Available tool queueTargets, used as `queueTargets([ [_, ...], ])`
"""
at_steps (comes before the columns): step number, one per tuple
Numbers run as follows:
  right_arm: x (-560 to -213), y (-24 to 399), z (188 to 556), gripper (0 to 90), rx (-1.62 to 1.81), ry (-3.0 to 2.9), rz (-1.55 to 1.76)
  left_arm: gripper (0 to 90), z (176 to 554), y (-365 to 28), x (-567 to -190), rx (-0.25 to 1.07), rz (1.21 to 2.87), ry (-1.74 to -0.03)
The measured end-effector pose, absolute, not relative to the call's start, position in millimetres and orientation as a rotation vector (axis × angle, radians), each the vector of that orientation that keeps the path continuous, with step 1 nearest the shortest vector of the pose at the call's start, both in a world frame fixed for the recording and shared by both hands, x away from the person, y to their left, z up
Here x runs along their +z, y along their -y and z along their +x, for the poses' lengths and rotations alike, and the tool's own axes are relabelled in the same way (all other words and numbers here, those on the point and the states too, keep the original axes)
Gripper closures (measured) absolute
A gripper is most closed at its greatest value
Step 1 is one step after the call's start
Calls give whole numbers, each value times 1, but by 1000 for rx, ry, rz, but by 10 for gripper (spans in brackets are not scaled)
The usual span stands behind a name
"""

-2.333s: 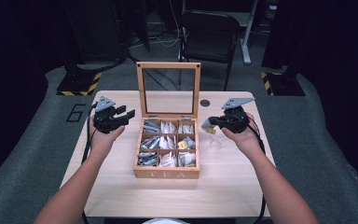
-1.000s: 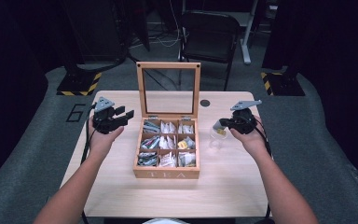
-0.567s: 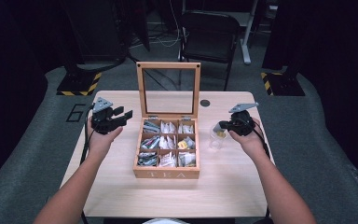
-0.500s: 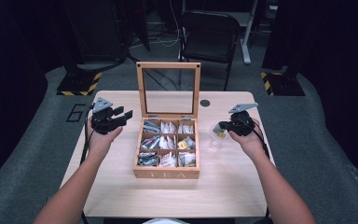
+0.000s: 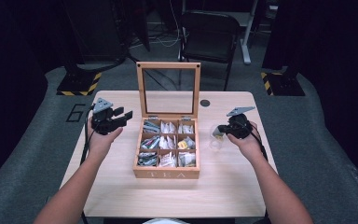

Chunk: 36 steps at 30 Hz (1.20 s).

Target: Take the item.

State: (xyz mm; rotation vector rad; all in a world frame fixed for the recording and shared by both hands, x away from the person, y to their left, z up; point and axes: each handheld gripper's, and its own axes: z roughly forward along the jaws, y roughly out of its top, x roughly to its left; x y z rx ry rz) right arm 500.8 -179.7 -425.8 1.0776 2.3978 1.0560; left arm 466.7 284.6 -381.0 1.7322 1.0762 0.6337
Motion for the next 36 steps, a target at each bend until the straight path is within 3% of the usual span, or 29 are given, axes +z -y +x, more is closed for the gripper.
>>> queueTargets([
  [10, -423, 182, 500, 858, 1059, -2395, 1086, 531, 466, -286, -381, 635, 1735, -1075],
  [36, -376, 154, 505, 825, 1168, -2366, 981, 531, 466, -288, -379, 630, 1731, -1076],
])
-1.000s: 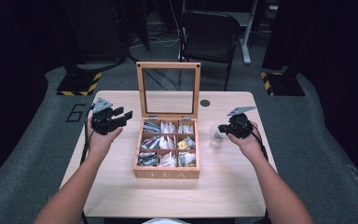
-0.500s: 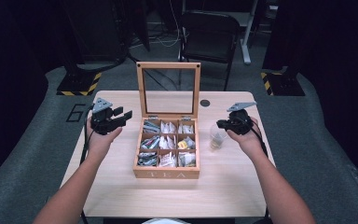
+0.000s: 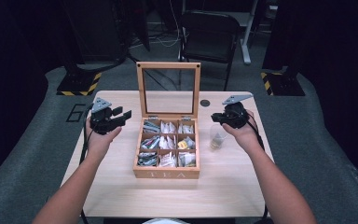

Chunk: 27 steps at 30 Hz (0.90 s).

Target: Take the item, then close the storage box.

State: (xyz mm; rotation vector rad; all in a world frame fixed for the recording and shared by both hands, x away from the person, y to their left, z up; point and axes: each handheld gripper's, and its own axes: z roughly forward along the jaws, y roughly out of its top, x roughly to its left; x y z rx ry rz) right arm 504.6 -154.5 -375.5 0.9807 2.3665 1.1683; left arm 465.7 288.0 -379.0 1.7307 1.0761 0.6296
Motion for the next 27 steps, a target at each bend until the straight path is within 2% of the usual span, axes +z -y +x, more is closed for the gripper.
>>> queueTargets([
  [22, -364, 131, 528, 771, 1169, -2376, 969, 523, 465, -293, -378, 633, 1724, -1087],
  [27, -364, 126, 534, 692, 1164, -2375, 968, 521, 463, -294, -377, 637, 1724, -1085],
])
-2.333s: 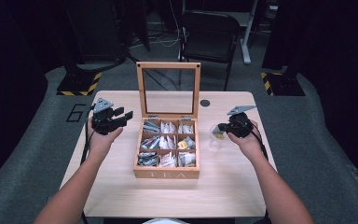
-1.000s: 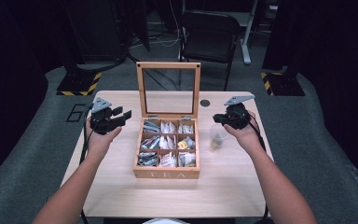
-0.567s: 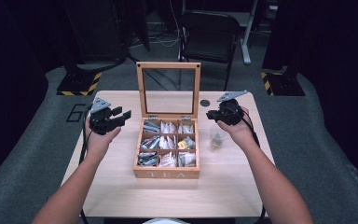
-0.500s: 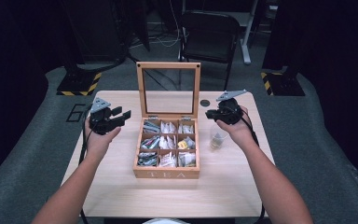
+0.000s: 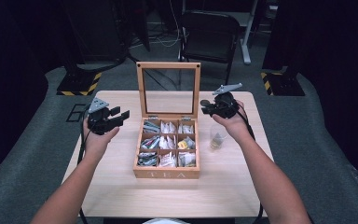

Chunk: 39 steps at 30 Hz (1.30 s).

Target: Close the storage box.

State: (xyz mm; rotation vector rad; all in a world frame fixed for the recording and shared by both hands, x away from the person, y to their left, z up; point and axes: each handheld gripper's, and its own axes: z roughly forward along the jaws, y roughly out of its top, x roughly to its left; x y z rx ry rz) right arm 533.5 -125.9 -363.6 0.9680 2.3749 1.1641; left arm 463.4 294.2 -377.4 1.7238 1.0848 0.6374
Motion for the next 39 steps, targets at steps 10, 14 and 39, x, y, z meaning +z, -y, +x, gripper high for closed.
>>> queueTargets([
  [10, -365, 118, 546, 516, 1140, -2369, 990, 516, 462, -298, -376, 640, 1717, -1094],
  [14, -364, 117, 551, 467, 1148, -2347, 1002, 515, 462, -300, -376, 637, 1722, -1096],
  [39, -370, 119, 582, 439, 1171, -2373, 996, 516, 457, -305, -374, 659, 1721, -1111],
])
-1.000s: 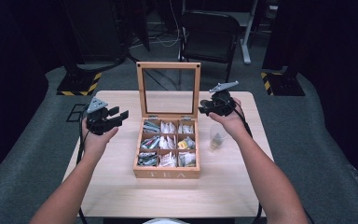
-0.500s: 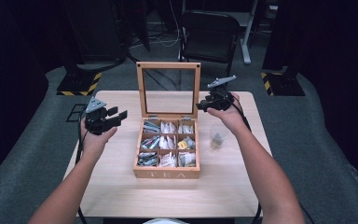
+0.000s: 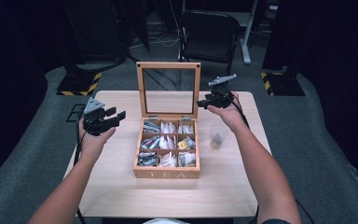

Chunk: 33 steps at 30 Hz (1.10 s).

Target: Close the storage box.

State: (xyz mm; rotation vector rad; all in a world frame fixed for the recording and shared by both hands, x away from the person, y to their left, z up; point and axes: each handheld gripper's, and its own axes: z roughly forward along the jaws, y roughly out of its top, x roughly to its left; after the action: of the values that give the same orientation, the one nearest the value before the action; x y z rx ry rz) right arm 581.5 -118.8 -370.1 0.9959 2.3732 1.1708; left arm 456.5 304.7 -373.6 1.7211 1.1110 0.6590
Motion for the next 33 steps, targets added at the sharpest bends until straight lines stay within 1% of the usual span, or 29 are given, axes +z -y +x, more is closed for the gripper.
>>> queueTargets([
  [7, -377, 115, 589, 441, 1149, -2392, 999, 516, 452, -311, -375, 667, 1711, -1129],
  [21, -378, 99, 597, 433, 1151, -2397, 963, 516, 444, -324, -376, 687, 1695, -1162],
  [26, -379, 99, 599, 455, 1158, -2394, 964, 517, 443, -325, -377, 689, 1697, -1168],
  [33, -378, 98, 601, 462, 1184, -2379, 985, 517, 444, -324, -377, 687, 1698, -1164],
])
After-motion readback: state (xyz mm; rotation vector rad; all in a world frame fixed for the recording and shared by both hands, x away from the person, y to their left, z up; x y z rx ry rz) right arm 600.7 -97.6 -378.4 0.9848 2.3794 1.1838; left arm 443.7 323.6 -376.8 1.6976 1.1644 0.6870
